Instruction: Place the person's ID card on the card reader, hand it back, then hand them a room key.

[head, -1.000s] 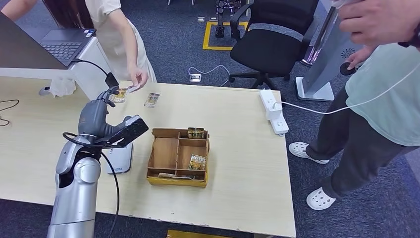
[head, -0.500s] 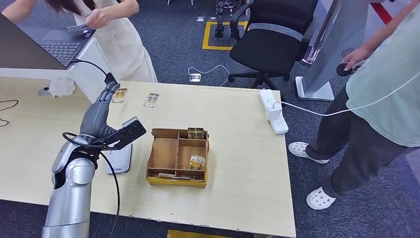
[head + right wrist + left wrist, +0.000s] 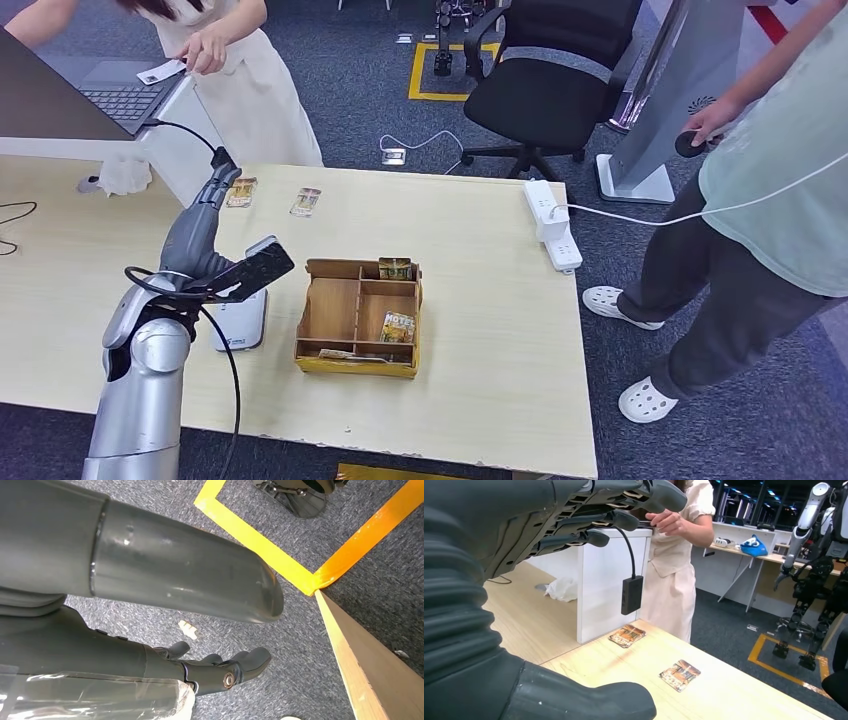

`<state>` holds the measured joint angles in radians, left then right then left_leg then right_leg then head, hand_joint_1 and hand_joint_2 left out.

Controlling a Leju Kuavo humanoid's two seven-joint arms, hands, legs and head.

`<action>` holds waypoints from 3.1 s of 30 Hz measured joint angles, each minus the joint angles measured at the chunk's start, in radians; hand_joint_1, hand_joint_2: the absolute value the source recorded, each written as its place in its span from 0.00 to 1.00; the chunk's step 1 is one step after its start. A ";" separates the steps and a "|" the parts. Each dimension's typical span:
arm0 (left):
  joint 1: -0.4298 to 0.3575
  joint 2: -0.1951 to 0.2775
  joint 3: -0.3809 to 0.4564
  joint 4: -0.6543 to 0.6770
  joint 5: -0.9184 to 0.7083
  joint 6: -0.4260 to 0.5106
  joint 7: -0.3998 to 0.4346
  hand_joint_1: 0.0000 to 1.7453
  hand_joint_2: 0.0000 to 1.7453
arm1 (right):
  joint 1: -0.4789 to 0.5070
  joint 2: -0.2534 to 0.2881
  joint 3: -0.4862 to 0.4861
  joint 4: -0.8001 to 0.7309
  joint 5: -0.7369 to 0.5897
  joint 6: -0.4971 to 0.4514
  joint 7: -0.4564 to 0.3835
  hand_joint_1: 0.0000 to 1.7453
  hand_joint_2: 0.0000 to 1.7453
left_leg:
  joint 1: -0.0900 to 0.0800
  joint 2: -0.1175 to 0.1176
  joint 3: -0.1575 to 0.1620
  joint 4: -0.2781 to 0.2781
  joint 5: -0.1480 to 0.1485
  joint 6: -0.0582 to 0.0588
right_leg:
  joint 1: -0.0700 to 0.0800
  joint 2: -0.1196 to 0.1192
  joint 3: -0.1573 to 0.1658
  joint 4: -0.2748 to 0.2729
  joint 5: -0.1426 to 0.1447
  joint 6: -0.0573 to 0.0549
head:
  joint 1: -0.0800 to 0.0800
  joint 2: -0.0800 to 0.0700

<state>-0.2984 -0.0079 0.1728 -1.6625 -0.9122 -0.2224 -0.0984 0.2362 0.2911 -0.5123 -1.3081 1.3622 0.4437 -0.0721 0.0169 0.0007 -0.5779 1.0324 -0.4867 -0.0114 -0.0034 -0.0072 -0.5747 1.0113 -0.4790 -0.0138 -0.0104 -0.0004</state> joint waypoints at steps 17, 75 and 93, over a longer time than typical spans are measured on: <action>0.000 0.002 0.000 0.000 0.000 0.000 0.000 0.00 1.00 | 0.000 0.000 0.000 0.000 0.000 0.000 0.000 0.00 0.00 | 0.000 0.000 0.000 0.000 0.000 0.000 | 0.000 0.000 0.000 0.000 0.000 0.000 | 0.000 0.000; -0.070 0.587 -0.953 -0.275 -0.072 -0.070 0.092 0.00 1.00 | -0.026 -0.014 -0.037 0.111 0.024 -0.046 -0.028 0.00 0.00 | 0.002 0.006 -0.004 0.000 0.000 -0.002 | 0.002 0.006 -0.005 0.000 0.003 -0.002 | -0.001 0.000; 0.069 0.431 -0.871 -0.274 -0.251 -0.102 0.131 0.00 1.00 | -0.038 -0.014 -0.066 0.112 0.065 -0.024 -0.041 0.00 0.00 | 0.002 0.005 -0.004 0.000 0.000 -0.002 | 0.002 0.004 -0.005 0.000 0.002 -0.002 | -0.001 0.000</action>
<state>-0.2298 0.4234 -0.6980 -1.9360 -1.1634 -0.3242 0.0324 0.1984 0.2770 -0.5788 -1.1963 1.4274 0.4193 -0.1132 0.0190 0.0054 -0.5821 1.0323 -0.4867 -0.0134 -0.0017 -0.0030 -0.5801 1.0115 -0.4766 -0.0156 -0.0113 -0.0004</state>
